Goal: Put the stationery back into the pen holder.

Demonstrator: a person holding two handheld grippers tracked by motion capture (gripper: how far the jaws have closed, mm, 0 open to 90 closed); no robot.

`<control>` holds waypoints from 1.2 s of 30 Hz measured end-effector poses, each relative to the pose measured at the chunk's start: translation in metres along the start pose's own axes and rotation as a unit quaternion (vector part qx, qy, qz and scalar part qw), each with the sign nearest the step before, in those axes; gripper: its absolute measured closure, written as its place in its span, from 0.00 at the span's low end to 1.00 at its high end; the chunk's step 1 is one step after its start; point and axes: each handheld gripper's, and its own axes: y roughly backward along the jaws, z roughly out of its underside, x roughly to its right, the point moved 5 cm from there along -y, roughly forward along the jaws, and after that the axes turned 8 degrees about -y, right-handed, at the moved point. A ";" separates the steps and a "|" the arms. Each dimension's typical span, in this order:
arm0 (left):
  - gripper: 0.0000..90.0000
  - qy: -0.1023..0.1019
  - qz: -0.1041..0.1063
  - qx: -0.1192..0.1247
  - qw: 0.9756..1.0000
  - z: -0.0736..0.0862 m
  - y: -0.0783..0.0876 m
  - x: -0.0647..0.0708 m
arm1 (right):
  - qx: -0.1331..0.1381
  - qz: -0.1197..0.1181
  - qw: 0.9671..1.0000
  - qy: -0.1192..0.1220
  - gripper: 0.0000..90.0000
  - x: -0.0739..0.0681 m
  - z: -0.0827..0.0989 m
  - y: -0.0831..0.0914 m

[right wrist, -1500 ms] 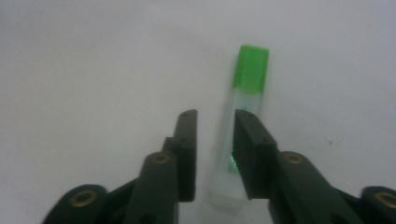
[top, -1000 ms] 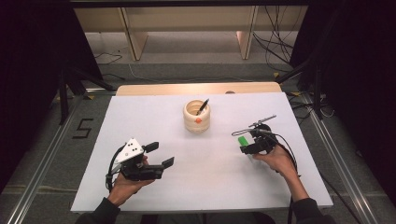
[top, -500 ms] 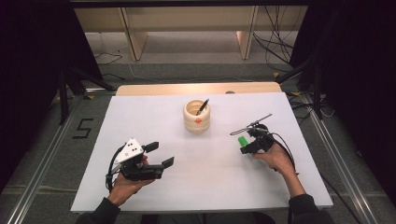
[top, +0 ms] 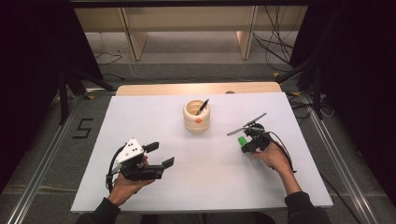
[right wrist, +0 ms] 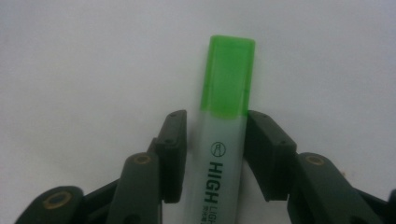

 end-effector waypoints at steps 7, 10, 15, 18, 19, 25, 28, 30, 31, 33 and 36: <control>0.20 -0.002 0.000 0.001 1.000 0.000 0.001 -0.001 | -0.003 0.015 1.000 0.007 0.73 -0.001 -0.002 -0.001; 0.20 -0.004 0.001 0.000 1.000 0.000 0.001 0.000 | -0.004 0.014 1.000 0.007 0.74 0.000 -0.002 0.000; 0.20 -0.001 0.000 0.001 1.000 0.000 0.000 -0.001 | -0.002 0.012 1.000 0.004 0.75 0.000 -0.002 0.001; 0.20 -0.003 0.000 0.000 1.000 0.000 0.000 -0.001 | 0.006 0.001 1.000 0.001 0.75 0.001 -0.002 0.004; 0.20 -0.003 0.000 0.000 1.000 0.000 0.001 -0.001 | 0.013 -0.001 1.000 -0.002 0.75 0.002 -0.002 0.006; 0.20 -0.003 -0.001 0.001 1.000 0.000 0.001 -0.001 | 0.056 -0.024 0.998 -0.013 0.75 0.008 -0.005 0.020; 0.20 -0.003 -0.001 0.001 1.000 0.000 0.001 -0.001 | 0.074 -0.029 0.997 -0.017 0.75 0.009 -0.007 0.026; 0.20 -0.002 -0.001 0.002 1.000 0.000 0.000 -0.001 | 0.105 -0.041 0.993 -0.023 0.75 0.009 -0.010 0.035; 0.20 -0.002 -0.001 0.001 1.000 0.000 0.000 -0.001 | 0.117 -0.043 0.992 -0.024 0.75 0.010 -0.012 0.038; 0.20 0.003 -0.001 0.004 1.000 0.000 0.001 -0.001 | 0.137 -0.049 0.989 -0.029 0.75 0.009 -0.014 0.044; 0.20 0.009 0.001 0.006 1.000 0.000 0.001 -0.002 | 0.170 -0.063 0.983 -0.034 0.75 0.008 -0.018 0.051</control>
